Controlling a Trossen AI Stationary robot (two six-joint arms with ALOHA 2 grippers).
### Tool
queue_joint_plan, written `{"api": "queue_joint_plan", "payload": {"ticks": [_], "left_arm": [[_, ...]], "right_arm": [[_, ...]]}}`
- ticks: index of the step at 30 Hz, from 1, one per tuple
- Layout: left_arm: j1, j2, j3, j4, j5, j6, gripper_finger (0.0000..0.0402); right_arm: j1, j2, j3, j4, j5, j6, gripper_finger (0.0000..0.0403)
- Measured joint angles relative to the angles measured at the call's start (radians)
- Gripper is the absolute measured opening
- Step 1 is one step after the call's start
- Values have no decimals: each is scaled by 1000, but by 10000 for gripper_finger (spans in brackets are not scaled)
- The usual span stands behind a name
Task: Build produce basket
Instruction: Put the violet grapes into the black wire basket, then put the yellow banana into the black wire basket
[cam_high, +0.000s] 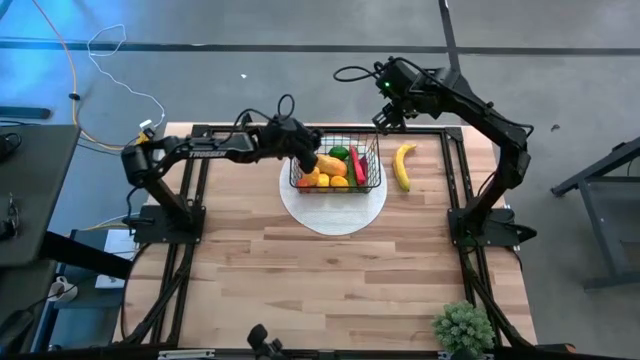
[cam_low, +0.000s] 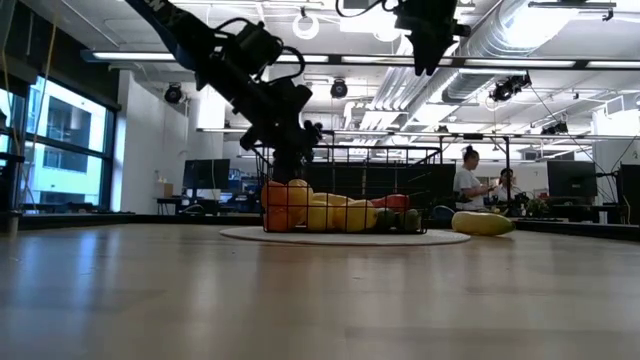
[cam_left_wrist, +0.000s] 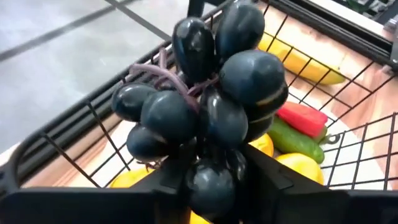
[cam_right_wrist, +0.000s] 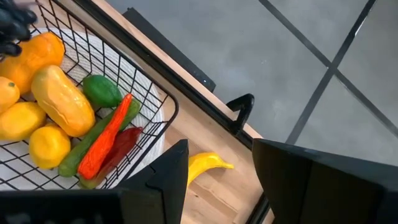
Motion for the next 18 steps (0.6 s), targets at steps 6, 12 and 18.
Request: {"api": "queue_joint_plan", "payload": {"ticks": [6,12,18], "left_arm": [[19,5,0,-7,30,0,140],[43,0,0,-7,41,18,179],[74,0,0,-5,41,42,202]], "right_arm": [[0,0,0,0,0,30,161],[0,0,0,-9,0,88,161],[0,0,0,-39,0,168,161]]}}
